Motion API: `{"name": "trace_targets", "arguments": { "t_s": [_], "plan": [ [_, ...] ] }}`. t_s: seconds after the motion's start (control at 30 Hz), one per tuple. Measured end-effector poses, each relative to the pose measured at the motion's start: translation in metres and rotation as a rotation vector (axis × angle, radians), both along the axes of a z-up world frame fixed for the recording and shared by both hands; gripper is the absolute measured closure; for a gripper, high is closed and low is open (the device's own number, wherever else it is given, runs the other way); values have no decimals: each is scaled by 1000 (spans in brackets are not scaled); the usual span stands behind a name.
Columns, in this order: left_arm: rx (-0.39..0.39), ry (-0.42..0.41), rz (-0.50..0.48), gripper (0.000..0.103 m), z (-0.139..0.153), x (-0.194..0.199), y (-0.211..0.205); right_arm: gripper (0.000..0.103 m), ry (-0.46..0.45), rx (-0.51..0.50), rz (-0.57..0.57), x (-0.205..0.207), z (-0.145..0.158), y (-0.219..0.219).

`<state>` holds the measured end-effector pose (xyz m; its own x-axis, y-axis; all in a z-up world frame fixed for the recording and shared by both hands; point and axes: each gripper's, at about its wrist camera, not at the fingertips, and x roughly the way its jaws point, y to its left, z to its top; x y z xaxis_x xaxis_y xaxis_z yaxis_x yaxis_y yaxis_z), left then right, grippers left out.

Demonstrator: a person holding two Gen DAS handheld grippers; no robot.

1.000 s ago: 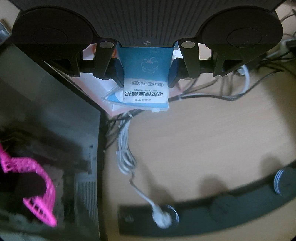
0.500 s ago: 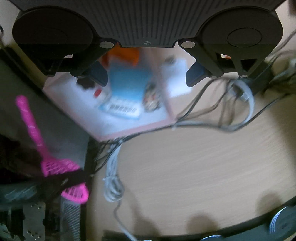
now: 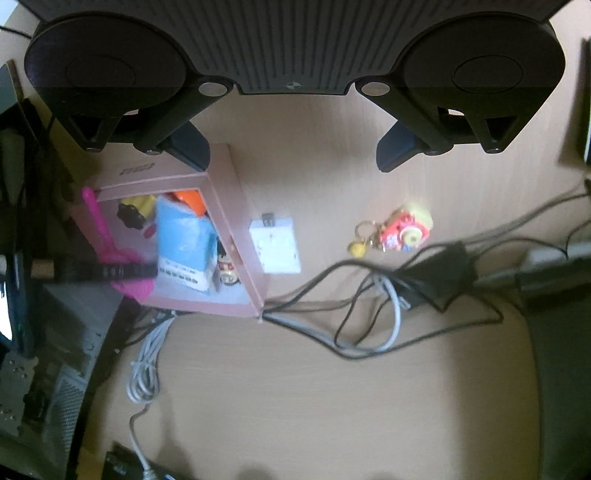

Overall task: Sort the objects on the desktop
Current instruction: 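Lower the pink strainer into the box and open right gripper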

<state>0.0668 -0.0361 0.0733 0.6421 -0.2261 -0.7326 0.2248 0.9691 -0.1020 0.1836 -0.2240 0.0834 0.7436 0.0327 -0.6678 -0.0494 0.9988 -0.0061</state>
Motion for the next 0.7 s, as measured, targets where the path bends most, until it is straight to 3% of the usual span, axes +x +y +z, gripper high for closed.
{"name": "trace_targets", "arguments": {
  "t_s": [0.13,0.23,0.3,0.37,0.4,0.47,0.5,0.63,0.7],
  "plan": [
    [9,7,-32,3,-2,-4,-3,15,14,81,15,1,8,-10],
    [9,5,-18,3,-3,-6,1,13,-55,194,-3,-18,28,-25],
    [5,14,1,3,-5,-4,5,13,-103,181,-14,-32,39,-23],
    [0,20,10,3,-6,-2,6,14,-133,92,-6,-45,43,-12],
    [-3,20,9,3,-6,-1,6,17,-139,56,-2,-51,42,-7],
    [-6,21,2,3,-5,-1,5,37,-115,14,27,-58,36,0],
    [-6,23,-3,3,-6,-1,4,41,-93,0,32,-57,31,2],
    [1,28,-17,3,-6,-1,2,66,4,-8,29,-45,6,13],
    [-1,31,-17,3,-7,-1,4,70,23,-1,39,-36,-1,20]
  ]
}}
